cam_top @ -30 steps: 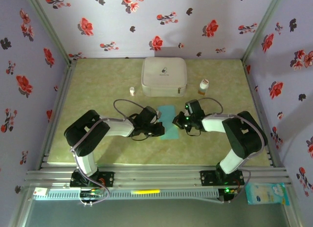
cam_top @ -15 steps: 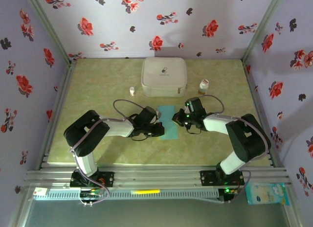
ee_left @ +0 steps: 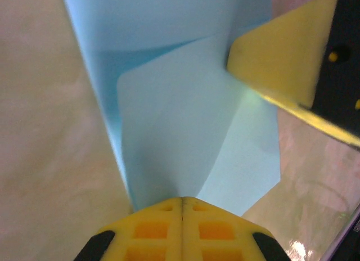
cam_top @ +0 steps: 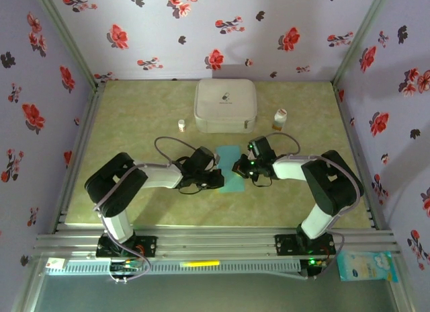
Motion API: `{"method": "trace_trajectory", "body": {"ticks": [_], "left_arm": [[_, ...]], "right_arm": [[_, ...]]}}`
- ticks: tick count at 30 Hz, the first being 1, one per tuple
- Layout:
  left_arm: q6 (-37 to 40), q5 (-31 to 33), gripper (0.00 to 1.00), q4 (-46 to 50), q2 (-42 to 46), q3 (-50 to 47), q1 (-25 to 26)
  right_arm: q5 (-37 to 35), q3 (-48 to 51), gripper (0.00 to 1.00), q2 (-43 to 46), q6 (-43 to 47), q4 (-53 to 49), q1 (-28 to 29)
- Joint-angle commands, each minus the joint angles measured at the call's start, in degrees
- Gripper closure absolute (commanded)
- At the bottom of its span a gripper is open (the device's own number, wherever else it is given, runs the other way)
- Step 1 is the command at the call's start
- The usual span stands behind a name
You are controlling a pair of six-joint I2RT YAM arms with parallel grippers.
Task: Fold a paper plane with a square sheet of paper (pick it up from the middle)
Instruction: Fold the triangle a second time at the center of the table.
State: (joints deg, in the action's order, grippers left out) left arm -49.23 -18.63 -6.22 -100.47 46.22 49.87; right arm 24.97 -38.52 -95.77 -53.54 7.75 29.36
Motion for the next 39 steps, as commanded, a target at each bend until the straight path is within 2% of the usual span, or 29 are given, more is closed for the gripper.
{"method": "trace_trajectory", "body": {"ticks": [1, 5, 15, 28, 39], "left_arm": [[-0.3, 0.0, 1.00, 7.1, 4.1, 1.9, 0.1], [-1.8, -0.2, 1.00, 8.2, 4.4, 5.3, 0.0], [-6.9, -2.1, 1.00, 5.7, -1.8, 10.2, 0.6], [-7.1, -1.4, 1.00, 4.0, -8.0, 14.4, 1.1], [-7.1, 1.0, 1.00, 5.4, -9.8, 11.0, 1.6]], "right_arm": [[-3.8, 2.0, 1.00, -2.6, 0.9, -2.3, -0.9], [-3.7, 2.3, 1.00, -2.3, 0.6, -2.0, -0.9], [-3.4, 3.2, 1.00, -2.2, -0.8, -0.4, -0.9], [-3.0, 3.6, 1.00, -2.3, -1.1, 0.5, -0.9], [-3.3, 4.1, 1.00, -2.4, -0.8, 0.2, -0.9]]}}
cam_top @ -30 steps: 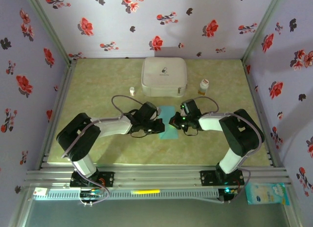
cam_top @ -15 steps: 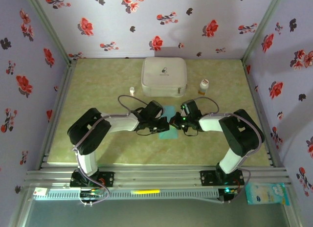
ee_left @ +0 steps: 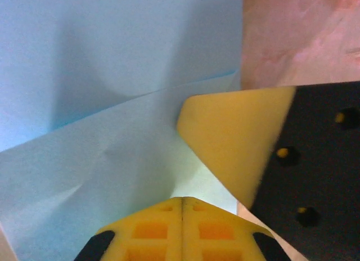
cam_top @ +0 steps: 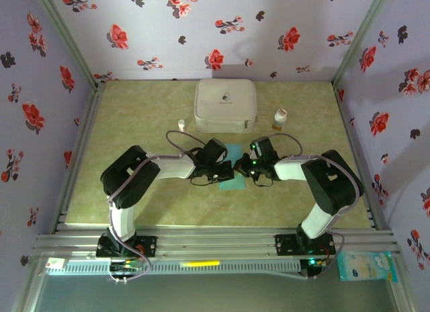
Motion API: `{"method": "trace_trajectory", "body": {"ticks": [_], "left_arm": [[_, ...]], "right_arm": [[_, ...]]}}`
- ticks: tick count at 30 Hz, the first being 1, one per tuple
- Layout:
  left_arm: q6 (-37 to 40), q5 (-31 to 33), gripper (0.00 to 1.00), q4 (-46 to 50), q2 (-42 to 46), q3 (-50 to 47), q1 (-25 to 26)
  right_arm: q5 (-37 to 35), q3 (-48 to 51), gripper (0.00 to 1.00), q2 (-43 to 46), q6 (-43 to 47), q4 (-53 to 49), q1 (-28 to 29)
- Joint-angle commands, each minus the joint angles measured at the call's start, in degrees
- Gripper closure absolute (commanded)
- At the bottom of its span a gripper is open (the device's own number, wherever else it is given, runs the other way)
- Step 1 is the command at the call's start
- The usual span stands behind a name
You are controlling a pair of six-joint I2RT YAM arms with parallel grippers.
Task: Fold a paper plane with a square sheet of paper (pick it up from the middle)
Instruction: Fold the triangle a second time at the center of the table.
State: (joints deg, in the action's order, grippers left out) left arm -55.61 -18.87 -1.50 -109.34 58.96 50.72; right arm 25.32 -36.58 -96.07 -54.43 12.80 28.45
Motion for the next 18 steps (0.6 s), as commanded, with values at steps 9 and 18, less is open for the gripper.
{"method": "trace_trajectory", "body": {"ticks": [9, 18], "left_arm": [[-3.6, 2.0, 1.00, -2.7, 2.9, -11.1, 1.1], [-6.4, 1.3, 1.00, -7.0, 7.0, -17.9, 1.0]], "right_arm": [[-4.8, 1.8, 1.00, -1.9, 1.3, -7.1, 0.0], [-5.4, 1.7, 1.00, -1.9, 2.1, -8.4, -0.1]]}}
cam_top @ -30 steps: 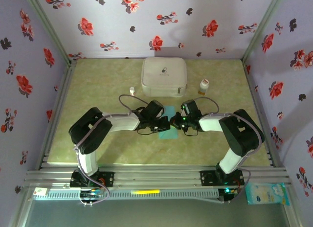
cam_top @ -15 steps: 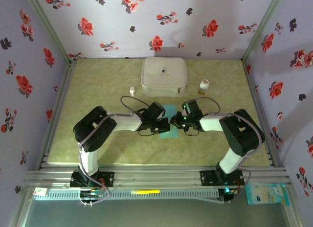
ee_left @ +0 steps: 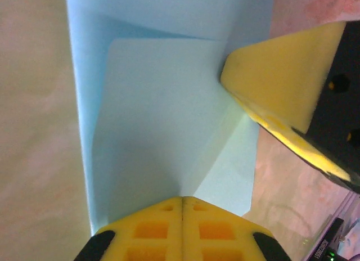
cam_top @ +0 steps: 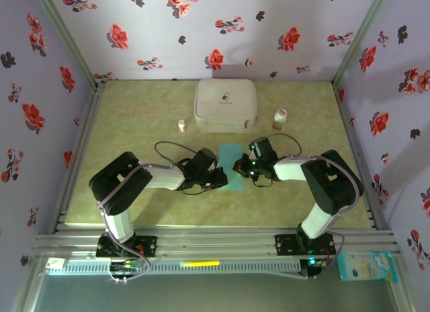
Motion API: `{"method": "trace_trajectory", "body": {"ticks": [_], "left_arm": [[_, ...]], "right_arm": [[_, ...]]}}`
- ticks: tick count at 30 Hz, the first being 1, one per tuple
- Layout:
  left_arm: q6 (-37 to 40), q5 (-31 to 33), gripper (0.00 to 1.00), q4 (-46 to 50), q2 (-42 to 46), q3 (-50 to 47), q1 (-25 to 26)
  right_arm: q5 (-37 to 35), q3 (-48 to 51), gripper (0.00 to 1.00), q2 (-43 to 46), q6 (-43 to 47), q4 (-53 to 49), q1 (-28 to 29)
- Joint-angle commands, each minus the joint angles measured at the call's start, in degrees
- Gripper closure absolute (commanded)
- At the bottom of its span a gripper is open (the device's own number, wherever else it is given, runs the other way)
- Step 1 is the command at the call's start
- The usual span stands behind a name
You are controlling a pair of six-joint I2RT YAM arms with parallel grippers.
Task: Fold a paper plane with a square sheet of paper (pick it up from the middle)
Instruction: Fold the triangle a second time at the center of the table.
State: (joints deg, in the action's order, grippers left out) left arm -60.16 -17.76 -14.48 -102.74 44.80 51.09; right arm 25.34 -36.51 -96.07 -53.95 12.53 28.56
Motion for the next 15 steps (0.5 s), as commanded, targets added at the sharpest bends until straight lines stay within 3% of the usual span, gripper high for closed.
{"method": "trace_trajectory", "body": {"ticks": [1, 11, 15], "left_arm": [[-2.2, 0.2, 1.00, 5.6, 0.8, -4.5, 0.7], [-5.9, 0.4, 1.00, -0.1, 4.4, -12.7, 0.6], [-5.6, 0.3, 1.00, -0.5, 9.7, -13.4, 0.6]], "right_arm": [[-5.4, 1.6, 1.00, -1.8, 1.7, -8.2, -0.2], [-5.5, 1.4, 1.00, -1.1, 2.1, -9.1, -0.2], [-5.4, 1.3, 1.00, -1.0, 2.1, -9.1, -0.2]]}}
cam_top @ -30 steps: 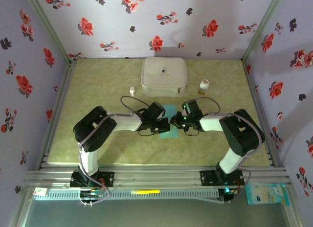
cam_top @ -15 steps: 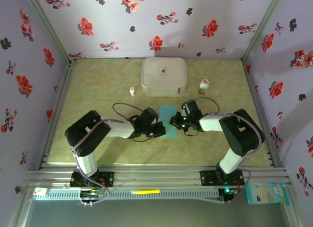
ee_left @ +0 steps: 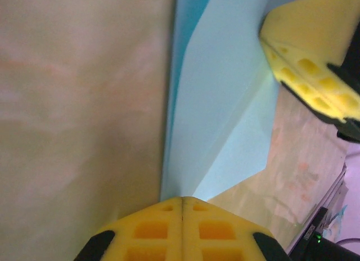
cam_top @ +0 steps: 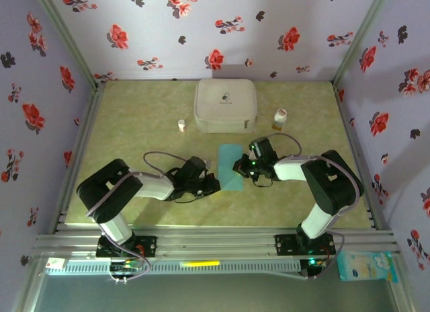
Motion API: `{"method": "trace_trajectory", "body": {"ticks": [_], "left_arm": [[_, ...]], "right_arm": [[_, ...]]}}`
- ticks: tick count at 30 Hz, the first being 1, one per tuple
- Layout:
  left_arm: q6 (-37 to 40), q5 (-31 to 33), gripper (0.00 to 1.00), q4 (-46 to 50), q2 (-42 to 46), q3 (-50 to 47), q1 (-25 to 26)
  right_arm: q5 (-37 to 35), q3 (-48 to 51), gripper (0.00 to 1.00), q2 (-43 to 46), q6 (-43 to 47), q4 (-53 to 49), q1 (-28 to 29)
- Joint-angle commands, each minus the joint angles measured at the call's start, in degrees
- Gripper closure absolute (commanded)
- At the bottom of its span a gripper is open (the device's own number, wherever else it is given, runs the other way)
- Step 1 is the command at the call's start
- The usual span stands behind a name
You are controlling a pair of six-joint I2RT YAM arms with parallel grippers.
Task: Fold a paper plane with a square sheet of paper (pick it up from the middle)
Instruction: Fold the triangle a second time at the center of the table.
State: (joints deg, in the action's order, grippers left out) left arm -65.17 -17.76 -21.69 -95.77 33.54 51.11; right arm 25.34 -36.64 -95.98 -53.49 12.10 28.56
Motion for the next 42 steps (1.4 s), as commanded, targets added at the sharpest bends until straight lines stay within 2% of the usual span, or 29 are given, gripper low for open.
{"method": "trace_trajectory", "body": {"ticks": [1, 4, 6, 10, 15, 27, 34, 40, 42], "left_arm": [[0.5, 0.5, 1.00, 8.0, 4.9, -1.3, 0.6], [5.4, 2.6, 1.00, 16.1, 9.4, 4.3, -0.1], [7.7, 2.0, 1.00, 19.1, 8.8, 8.0, -1.2], [9.1, -1.9, 1.00, 18.3, 2.5, 13.3, -3.3], [10.1, -4.0, 1.00, 18.9, -5.0, 19.1, -3.5], [10.2, -4.3, 1.00, 17.3, -11.6, 17.1, -3.4], [8.9, -3.5, 1.00, 14.7, -11.7, 13.1, -2.6], [7.9, -3.2, 1.00, 13.1, -11.7, 12.3, -2.5], [8.1, -3.2, 1.00, 13.3, -11.6, 12.5, -2.5]], "right_arm": [[-5.3, 1.4, 1.00, -1.0, 1.6, -8.8, -0.2], [-5.2, 1.5, 1.00, -0.5, 1.2, -8.4, -0.2], [-5.1, 1.5, 1.00, -0.3, 0.8, -7.8, -0.2], [-4.7, 1.4, 1.00, -0.3, 0.2, -7.2, -0.2], [-4.5, 1.4, 1.00, 0.0, 0.2, -7.3, -0.2], [-2.4, 0.8, 1.00, 0.7, 0.3, -5.8, -0.2], [0.1, -5.7, 1.00, 4.0, 5.5, -12.6, -0.2], [3.5, -3.7, 1.00, 3.1, 3.1, -7.5, 2.8], [1.8, -2.8, 1.00, 2.2, 2.6, -7.5, 3.8]]}}
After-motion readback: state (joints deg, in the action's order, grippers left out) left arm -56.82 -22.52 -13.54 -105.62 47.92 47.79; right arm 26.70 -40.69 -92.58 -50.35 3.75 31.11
